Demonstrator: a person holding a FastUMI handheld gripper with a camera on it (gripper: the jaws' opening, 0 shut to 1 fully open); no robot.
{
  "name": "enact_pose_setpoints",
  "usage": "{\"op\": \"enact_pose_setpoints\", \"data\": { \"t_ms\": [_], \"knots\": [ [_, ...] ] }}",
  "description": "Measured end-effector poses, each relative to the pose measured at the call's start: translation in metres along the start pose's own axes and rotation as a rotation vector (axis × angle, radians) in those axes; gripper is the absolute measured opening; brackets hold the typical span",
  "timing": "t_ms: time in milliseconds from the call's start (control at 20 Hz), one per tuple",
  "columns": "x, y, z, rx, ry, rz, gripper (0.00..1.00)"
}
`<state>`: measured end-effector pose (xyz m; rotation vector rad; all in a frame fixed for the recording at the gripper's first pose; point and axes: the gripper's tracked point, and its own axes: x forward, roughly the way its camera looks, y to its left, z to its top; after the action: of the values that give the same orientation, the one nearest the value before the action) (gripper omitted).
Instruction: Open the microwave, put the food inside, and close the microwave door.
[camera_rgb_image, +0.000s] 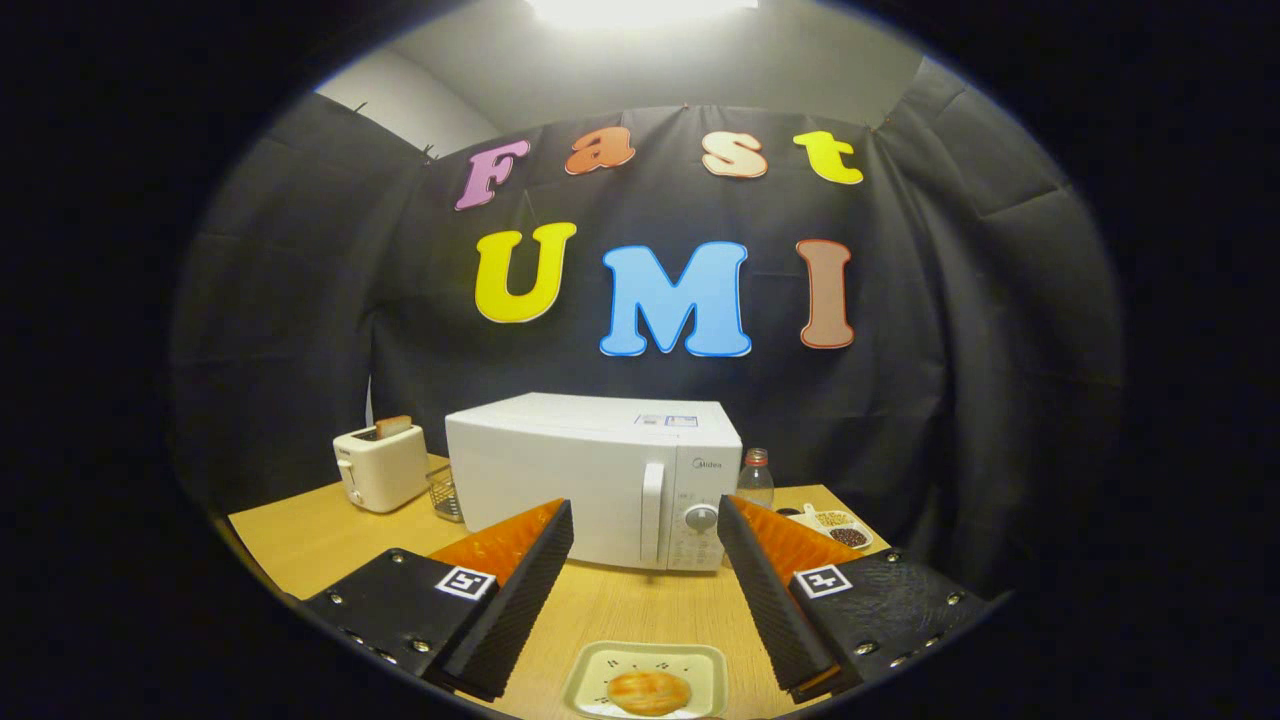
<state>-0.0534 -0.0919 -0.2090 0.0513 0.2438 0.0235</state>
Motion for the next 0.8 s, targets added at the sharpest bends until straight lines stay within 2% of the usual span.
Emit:
{"op": "enact_pose_setpoints", "data": {
  "t_ms": [100,350,650,800],
  "knots": [
    [0.003,-0.006,-0.008,-0.013,-0.007,-0.015,0.93],
    [0.033,0.003,-0.041,-0.019,0.034,0.025,0.92],
    [0.092,0.008,-0.063,-0.046,0.059,0.002,0.91],
    [0.125,0.01,-0.073,-0.007,0.082,0.005,0.91]
  ]
}}
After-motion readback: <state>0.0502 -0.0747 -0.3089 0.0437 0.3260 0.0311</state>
